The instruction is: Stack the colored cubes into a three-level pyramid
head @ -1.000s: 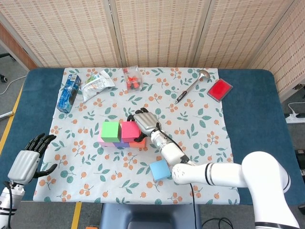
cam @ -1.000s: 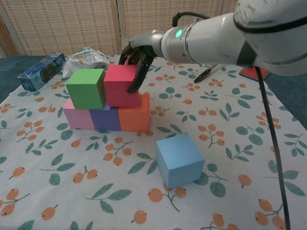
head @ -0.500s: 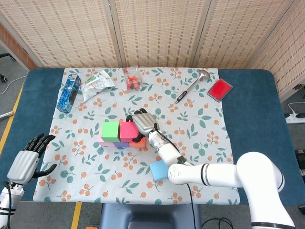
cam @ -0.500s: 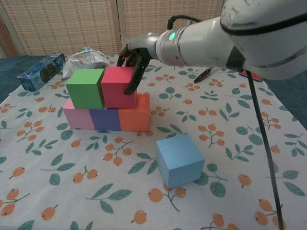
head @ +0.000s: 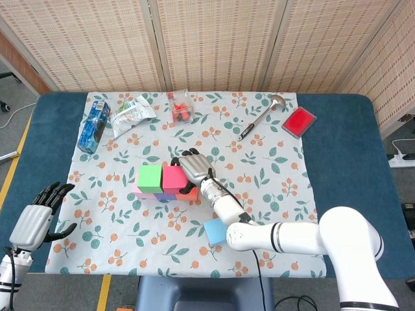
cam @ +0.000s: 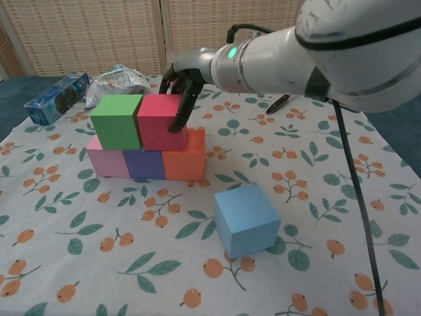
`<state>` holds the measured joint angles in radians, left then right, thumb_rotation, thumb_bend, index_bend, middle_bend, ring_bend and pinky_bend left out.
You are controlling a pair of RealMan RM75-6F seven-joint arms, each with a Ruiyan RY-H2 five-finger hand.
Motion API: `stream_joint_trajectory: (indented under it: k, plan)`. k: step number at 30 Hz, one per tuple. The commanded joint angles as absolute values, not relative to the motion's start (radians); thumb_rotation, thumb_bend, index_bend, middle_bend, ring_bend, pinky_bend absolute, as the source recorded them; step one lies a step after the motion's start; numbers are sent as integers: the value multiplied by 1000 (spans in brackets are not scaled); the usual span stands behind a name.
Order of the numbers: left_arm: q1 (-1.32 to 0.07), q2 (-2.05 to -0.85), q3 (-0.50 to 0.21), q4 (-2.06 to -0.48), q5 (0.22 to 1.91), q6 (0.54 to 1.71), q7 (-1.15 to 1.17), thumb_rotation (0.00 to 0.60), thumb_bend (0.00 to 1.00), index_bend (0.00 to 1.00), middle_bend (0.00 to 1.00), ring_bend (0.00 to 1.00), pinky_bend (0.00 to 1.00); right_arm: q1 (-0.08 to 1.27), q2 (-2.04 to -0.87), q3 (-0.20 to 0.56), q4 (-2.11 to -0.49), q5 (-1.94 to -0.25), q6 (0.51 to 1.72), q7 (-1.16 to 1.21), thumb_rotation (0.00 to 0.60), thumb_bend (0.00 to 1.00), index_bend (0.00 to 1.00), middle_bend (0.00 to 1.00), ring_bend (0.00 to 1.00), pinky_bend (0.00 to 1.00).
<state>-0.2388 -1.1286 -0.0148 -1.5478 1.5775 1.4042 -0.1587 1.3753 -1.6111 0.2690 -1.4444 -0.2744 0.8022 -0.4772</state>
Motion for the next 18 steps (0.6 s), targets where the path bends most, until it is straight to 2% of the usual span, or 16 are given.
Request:
stream_joint_trajectory:
  k: [1, 11, 18]
  plan:
    - [-238, -1129, -15, -1546, 1577, 1405, -160, 600, 249, 92, 118, 54, 156, 1376, -1613, 270, -1443, -274, 803, -479, 600, 217, 306, 322, 95, 0]
    - [-237, -1132, -15, -1542, 1579, 1405, -164, 600, 249, 92, 118, 54, 156, 1377, -1622, 273, -1436, -268, 807, -489, 600, 217, 290, 322, 90, 0]
    - [-237, -1134, -15, -1538, 1580, 1405, -166, 600, 248, 91, 118, 54, 156, 1375, -1623, 276, -1434, -268, 800, -490, 600, 217, 212, 317, 70, 0]
